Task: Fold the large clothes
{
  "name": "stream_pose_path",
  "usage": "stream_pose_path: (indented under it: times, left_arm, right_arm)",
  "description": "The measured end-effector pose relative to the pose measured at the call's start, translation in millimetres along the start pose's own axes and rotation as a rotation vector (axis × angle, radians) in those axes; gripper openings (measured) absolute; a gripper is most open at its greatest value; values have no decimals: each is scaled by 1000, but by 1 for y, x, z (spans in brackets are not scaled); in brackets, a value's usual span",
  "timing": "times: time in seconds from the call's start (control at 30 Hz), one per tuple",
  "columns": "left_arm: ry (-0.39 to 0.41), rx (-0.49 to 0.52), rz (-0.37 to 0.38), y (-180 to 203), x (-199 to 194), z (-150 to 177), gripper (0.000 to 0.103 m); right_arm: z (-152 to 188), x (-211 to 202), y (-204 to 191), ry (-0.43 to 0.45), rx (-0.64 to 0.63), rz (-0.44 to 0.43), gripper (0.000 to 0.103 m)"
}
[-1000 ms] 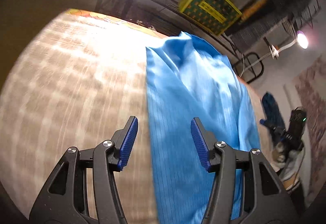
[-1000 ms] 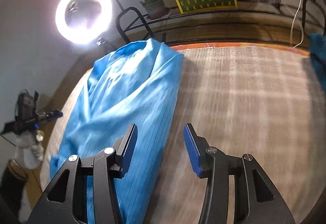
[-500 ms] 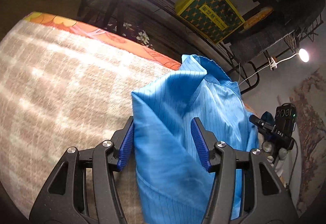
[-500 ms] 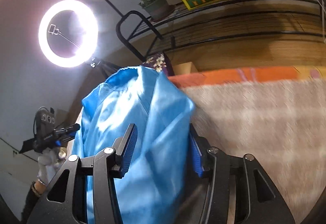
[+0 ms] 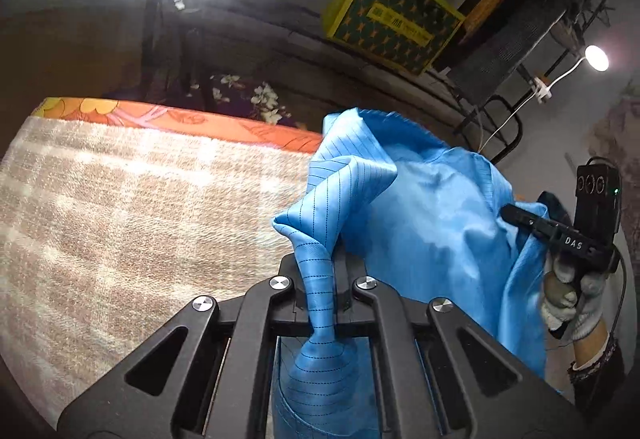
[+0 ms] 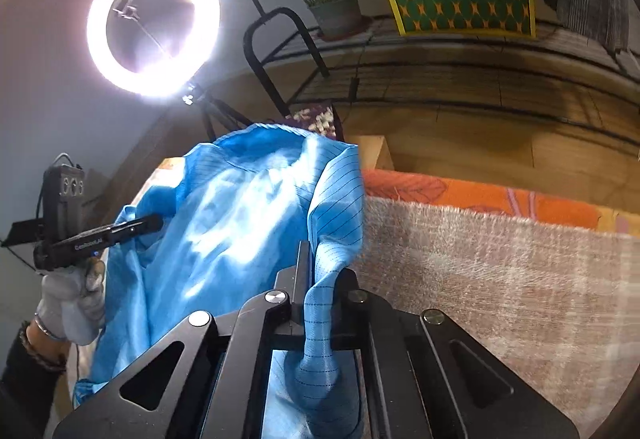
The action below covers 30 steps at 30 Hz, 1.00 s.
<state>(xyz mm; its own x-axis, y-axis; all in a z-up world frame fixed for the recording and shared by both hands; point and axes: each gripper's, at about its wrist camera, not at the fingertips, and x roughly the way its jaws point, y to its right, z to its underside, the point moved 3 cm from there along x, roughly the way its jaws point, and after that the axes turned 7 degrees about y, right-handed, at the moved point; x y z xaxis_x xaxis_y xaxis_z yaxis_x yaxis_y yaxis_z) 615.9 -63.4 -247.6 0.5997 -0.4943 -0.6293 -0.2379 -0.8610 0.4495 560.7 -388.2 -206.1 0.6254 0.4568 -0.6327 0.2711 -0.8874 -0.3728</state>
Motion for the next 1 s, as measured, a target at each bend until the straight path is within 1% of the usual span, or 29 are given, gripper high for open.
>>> stream_pose_path:
  times: [0.07,0.13,0.23,0.4,0.53,0.6,0.67,0.73,0.83,1.0]
  left_arm:
    - [32,8,24,9,-15,-2,1]
    - [47,17,41,18,-28,-4,1]
    - [77,36,67,35,-52,-1,1]
    - [103,72,111,65,-96,15,0]
    - [113,138,111,89,-141,34,0]
    - [108,150,107,97,-164,48,0]
    - [104,157,104,101,-184,61,0]
    - [103,167,100,106,-202,74,0]
    - [101,183,93,113,-229,97,0]
    - [75,216,71,125,-263,140,0]
  right_arm:
    - [-5,-13,-5,25,-10,-6,1]
    - [-9,-27,-12,42,-18,-4,1]
    - [-10,-44,-27,50,-58,3,1]
    - [-5,-87,-63,66,-128,5,1]
    - [4,-125,-90,68,-173,1,1]
    - [13,-149,-111,66,-205,-6,1]
    - [21,-163,-126,62,-238,-2,1]
    - [36,-182,-142,55,-262,2,1]
    - [57,-199,-154,48,-280,5,1]
    - [104,-231,-164,29,-269,8,1]
